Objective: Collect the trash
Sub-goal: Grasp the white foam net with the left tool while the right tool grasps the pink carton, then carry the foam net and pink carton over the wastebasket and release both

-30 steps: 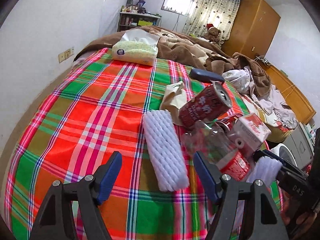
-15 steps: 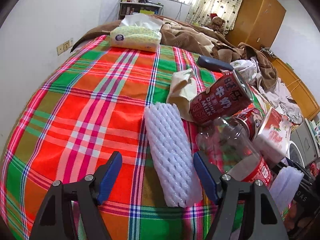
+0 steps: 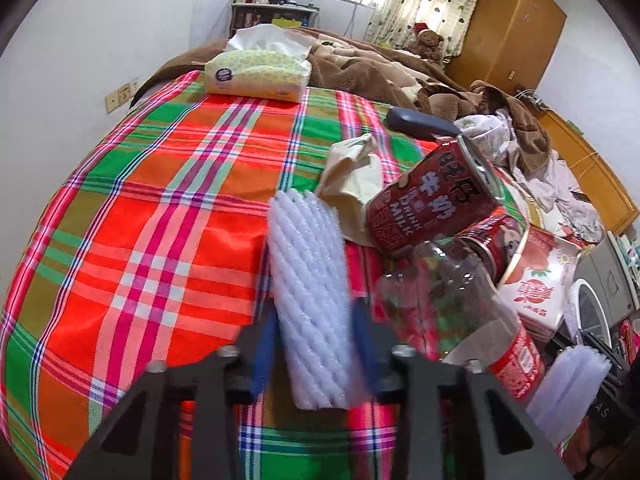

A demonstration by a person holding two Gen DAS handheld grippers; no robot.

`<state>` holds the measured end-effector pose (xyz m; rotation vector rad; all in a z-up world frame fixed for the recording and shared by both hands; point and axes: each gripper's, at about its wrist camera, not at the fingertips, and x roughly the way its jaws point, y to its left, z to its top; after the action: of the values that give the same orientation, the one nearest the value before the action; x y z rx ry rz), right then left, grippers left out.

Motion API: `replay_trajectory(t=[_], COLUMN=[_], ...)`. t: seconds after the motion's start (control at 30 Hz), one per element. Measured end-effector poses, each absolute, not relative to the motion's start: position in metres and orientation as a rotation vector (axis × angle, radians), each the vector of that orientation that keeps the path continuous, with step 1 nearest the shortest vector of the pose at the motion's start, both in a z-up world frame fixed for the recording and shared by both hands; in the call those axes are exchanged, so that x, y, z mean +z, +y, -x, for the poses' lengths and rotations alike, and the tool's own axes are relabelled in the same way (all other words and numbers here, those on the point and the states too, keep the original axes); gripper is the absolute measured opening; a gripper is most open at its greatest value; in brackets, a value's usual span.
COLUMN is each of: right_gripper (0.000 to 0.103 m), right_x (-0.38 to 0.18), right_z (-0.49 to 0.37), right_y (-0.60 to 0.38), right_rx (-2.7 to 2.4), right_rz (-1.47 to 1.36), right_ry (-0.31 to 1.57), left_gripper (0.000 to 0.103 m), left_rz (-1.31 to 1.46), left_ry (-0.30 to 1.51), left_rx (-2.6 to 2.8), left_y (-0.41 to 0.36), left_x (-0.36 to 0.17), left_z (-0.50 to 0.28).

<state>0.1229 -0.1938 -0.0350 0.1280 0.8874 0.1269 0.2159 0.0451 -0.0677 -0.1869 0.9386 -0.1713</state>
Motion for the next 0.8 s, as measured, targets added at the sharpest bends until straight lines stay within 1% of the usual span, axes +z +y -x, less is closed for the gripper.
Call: replay_trajectory(t=[0.13, 0.6, 0.8], right_gripper=[0.039, 0.039, 0.039], right_x=[-0.034, -0.026, -0.017], right_z=[-0.121, -0.109, -0.100], right_y=[-0.194, -0.202, -0.206], right_rx=[0.124, 0.115, 0.108], right_rz=[-0.118, -0.130, -0.131], right_ry=[0.875, 0.826, 0.788], left_gripper=[0.029, 0.029, 0.029], left_rz=[0.179, 0.179, 0.174], left_ry=[0.930, 0.888, 0.848], left_rx=[-0.167, -0.182, -0.200], left_y=[0.043, 0.040, 0.034], left_x=[-0.066, -0.048, -0.030], left_z=[-0.212, -0.186, -0.169])
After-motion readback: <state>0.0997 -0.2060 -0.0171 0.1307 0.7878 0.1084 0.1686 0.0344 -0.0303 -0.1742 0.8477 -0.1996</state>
